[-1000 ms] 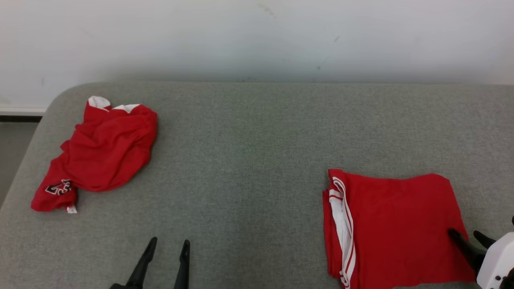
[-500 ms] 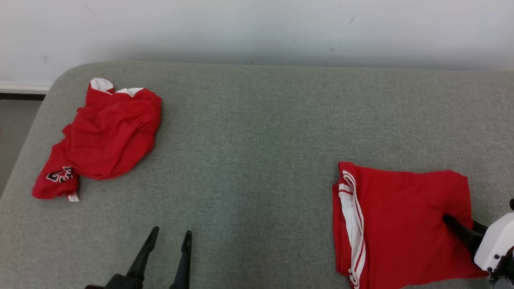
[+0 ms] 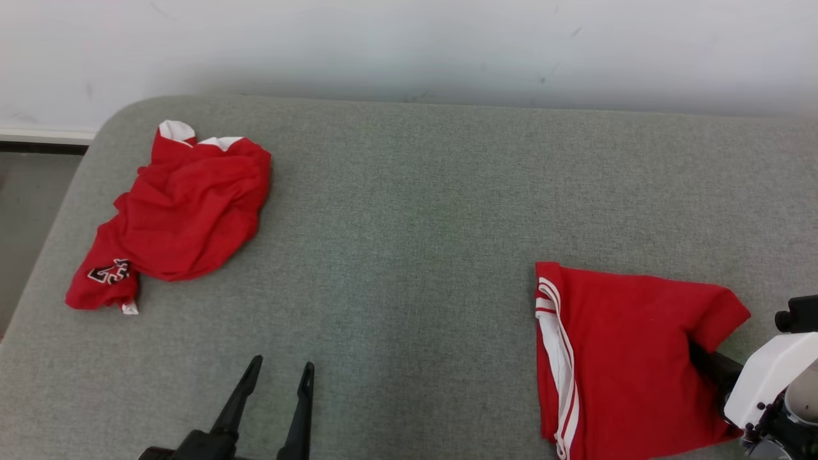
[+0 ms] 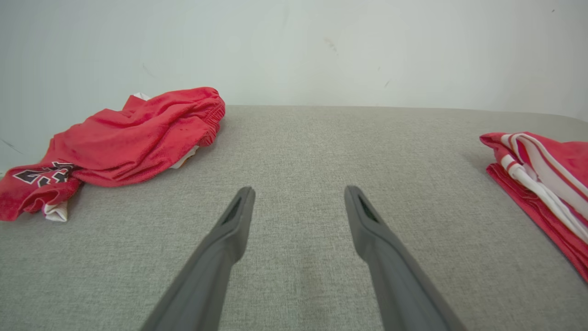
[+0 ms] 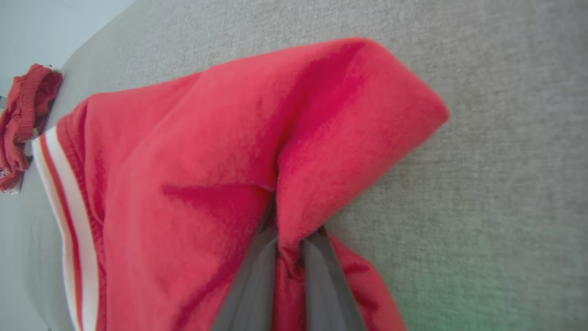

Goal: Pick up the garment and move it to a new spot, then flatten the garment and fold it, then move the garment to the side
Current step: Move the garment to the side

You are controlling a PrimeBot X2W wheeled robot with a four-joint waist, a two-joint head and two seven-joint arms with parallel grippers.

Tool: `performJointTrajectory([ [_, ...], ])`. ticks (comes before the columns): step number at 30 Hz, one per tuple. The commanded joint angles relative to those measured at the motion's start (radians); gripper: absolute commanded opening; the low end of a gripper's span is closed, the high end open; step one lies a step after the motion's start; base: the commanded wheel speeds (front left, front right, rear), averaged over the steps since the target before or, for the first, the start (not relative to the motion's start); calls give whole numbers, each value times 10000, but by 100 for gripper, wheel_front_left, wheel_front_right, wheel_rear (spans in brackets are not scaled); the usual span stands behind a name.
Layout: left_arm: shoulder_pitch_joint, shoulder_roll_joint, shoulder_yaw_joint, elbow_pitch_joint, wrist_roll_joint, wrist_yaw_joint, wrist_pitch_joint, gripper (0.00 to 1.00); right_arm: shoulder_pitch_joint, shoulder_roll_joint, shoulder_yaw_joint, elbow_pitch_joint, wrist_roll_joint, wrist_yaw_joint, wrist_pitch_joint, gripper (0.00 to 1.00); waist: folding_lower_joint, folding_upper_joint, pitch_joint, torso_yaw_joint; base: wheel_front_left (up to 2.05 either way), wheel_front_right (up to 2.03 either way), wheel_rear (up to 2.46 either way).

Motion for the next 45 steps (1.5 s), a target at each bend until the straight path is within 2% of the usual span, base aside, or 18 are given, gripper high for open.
performJointTrajectory([
  [1, -11, 31, -12, 25, -144, 63, 1, 100, -31, -94, 154, -35, 139, 63, -164, 0, -1, 0, -36, 4, 0, 0, 0],
  [9, 114, 29, -64, -76, -287, 181, -1, 100, -371, -793, 359, -190, 302, 49, -1155, 0, -1, 0, -56, -318, 0, 0, 0],
  [18, -362, 29, -40, -383, -17, -63, 1, 100, -1468, -1336, 690, 599, -817, 48, -2414, 0, -1, 0, 516, -1098, 0, 0, 0],
  [29, -1182, 202, -336, -980, 237, -449, 1, 100, -3427, -1834, -120, 2961, -2289, 35, -3774, 0, -1, 0, 1875, -1714, 0, 0, 0],
  [41, -1550, 512, -578, -1305, 367, -529, 1, 100, -5612, -1958, -1244, 6324, -4544, 34, -5702, 0, -1, 0, 2710, -1162, 0, 0, 0],
  [42, -1533, 520, -558, -1329, 364, -521, 1, 100, -5771, -1933, -1274, 6622, -4808, 34, -5871, 16, -1, 0, 2720, -1133, 0, 0, 0],
  [43, -1502, 524, -540, -1345, 359, -484, 1, 100, -5905, -1869, -1223, 6833, -5085, 34, -6071, 44, -1, 0, 2719, -1119, 0, 0, 0],
  [44, -1471, 536, -515, -1352, 342, -478, 1, 100, -6113, -1940, -1318, 7155, -5362, 32, -6288, 100, -1, 0, 2704, -1118, 0, 0, 0],
  [45, -1438, 545, -497, -1358, 333, -447, 1, 100, -6323, -2028, -1492, 7514, -5566, 26, -6476, 100, -1, 0, 2665, -1130, 0, 0, 0],
])
